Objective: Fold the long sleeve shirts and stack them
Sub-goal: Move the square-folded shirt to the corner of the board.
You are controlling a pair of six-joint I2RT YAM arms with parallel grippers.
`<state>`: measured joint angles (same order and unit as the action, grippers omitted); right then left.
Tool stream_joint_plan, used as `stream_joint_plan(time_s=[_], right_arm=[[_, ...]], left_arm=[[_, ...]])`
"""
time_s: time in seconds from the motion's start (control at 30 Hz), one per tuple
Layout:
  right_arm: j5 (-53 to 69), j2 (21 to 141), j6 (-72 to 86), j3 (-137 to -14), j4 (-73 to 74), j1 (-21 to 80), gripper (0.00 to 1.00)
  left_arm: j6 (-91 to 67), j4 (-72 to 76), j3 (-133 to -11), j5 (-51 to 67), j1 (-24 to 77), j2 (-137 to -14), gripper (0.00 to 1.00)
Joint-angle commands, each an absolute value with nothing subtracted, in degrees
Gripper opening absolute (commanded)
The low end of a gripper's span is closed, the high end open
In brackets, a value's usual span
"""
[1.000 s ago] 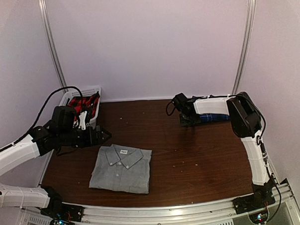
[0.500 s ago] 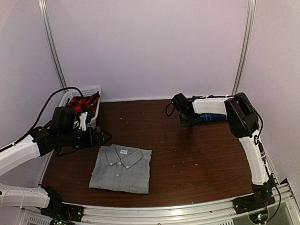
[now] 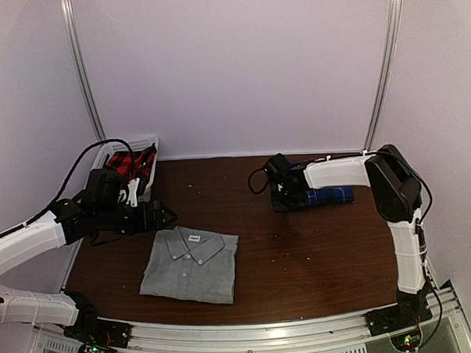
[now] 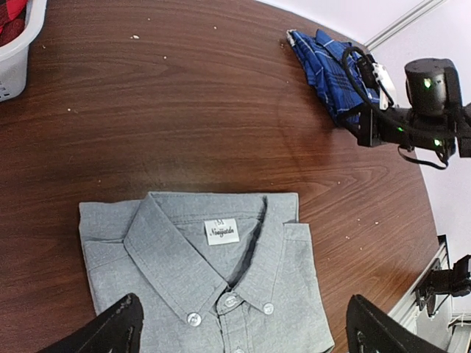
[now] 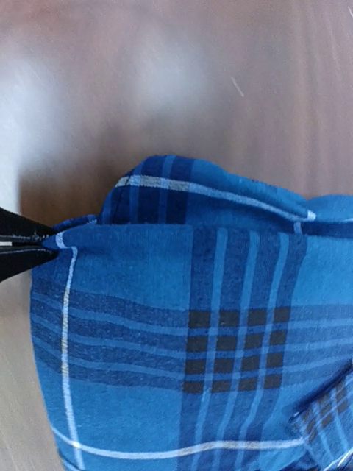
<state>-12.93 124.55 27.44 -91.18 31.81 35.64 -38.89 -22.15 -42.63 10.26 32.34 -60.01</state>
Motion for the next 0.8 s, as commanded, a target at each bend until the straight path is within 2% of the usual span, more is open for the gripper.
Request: stream_joint_plan(time_s=[0.0, 0.27, 0.5, 0.77], right_arm=[[-2.74, 119.78, 34.99, -85.87, 24.50, 42.52, 0.00], [-0.95, 121.26, 42.46, -85.87, 19.93, 52.74, 0.00], [-0.09, 120.93, 43.53, -83.71, 16.34, 54.32, 0.01], [2.48, 115.44, 43.22, -81.26, 12.95, 54.78, 0.34]], left_arm=[[-39.03, -18.08, -40.81, 10.40, 32.26, -60.17, 0.98], [-39.88, -17.02, -38.85, 10.48, 32.26, -60.29, 0.98], [-41.08, -15.65, -36.49, 8.62, 32.26, -60.30, 0.98], [-44.19, -16.23, -32.91, -0.03, 32.17, -60.82, 0.98]])
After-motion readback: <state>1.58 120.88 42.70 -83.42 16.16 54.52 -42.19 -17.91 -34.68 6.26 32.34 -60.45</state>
